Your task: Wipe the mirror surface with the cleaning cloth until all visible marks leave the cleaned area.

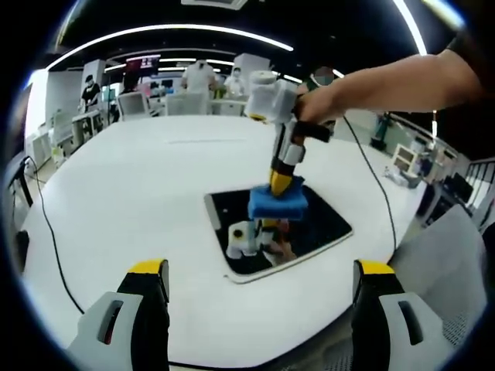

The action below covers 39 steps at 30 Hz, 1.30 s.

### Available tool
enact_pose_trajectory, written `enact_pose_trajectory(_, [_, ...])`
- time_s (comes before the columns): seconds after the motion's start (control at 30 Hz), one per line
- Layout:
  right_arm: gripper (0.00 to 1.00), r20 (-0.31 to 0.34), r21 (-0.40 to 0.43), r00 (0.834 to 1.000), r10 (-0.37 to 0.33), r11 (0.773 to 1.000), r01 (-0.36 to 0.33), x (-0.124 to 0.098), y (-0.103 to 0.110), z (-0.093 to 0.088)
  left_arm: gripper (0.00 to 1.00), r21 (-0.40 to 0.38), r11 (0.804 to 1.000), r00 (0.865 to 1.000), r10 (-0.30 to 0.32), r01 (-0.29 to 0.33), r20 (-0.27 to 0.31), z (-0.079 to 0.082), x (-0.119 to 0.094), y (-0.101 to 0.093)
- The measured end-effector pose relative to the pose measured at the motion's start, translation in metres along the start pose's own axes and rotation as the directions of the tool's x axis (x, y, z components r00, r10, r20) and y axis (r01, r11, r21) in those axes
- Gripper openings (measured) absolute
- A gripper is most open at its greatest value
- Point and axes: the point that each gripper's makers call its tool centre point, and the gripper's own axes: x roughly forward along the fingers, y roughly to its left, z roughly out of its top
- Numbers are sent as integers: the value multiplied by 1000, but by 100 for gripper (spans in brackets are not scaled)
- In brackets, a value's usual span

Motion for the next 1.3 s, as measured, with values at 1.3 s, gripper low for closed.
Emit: enact_pose_trajectory(1.3, [1,39,96,988,-152,984,148,-1,-19,11,88,119,971,969,222,-208,-111,-3,-5,18])
